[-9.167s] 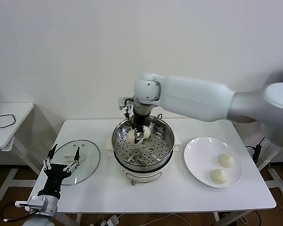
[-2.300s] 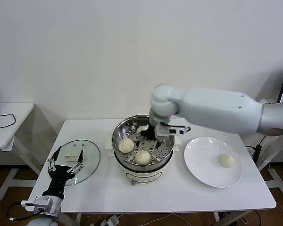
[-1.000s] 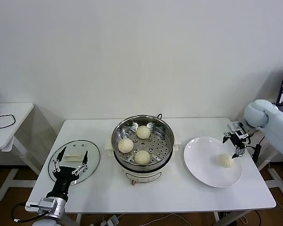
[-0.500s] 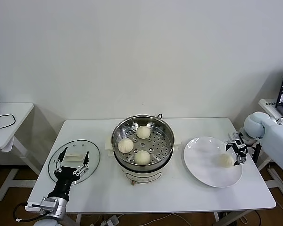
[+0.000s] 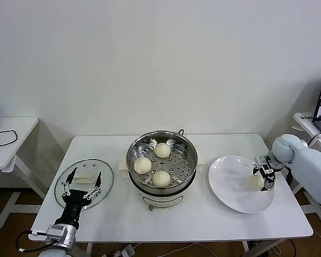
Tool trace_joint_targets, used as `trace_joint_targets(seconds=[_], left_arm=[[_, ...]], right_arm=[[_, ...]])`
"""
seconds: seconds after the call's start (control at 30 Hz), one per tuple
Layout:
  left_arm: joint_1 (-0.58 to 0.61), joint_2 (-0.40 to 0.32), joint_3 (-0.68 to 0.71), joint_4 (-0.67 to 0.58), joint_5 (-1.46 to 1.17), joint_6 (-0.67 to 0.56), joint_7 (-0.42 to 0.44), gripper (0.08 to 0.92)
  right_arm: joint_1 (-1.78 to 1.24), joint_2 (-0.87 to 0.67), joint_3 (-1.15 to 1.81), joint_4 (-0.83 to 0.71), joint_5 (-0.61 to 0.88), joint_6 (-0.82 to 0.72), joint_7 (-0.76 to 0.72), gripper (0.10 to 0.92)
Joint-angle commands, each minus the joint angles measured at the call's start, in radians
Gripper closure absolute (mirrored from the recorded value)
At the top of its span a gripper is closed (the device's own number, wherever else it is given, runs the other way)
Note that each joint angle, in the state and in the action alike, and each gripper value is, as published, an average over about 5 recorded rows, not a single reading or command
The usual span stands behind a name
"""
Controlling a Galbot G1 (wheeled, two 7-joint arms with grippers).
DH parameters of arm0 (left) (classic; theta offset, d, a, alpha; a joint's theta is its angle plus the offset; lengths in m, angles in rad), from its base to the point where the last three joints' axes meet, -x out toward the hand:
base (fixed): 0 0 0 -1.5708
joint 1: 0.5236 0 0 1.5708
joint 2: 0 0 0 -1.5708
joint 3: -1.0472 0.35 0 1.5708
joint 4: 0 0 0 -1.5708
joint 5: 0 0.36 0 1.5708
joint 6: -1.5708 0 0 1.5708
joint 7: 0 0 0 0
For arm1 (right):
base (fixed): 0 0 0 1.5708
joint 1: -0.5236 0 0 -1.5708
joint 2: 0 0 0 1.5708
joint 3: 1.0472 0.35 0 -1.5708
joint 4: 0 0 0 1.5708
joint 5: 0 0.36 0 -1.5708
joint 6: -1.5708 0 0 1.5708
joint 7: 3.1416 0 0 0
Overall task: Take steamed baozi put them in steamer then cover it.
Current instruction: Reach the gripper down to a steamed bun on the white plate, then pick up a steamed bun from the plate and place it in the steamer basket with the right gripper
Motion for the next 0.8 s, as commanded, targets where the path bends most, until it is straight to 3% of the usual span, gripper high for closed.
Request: trace_joint_targets(seconds=[0.03,0.57,0.8], left_arm=[[-0.001,0.001,0.000,0.002,0.001,0.000,0.000,0.177],[-0.004,-0.001,0.002,0.003,0.000,0.000,-0.001,0.177],[-0.005,-0.003,0.012,0.000,0.000,0.000,-0.002,0.177]], right_arm=[[-0.015,0.010,0.015,-0.009,-0.017,0.002,0.012,0.203],[-0.004,0.005,0.009,0.008,-0.011,0.000,-0.005,0.328],[0.098,-0.066,-0.089,0.094,0.133,-0.044,-0.031,0.330]])
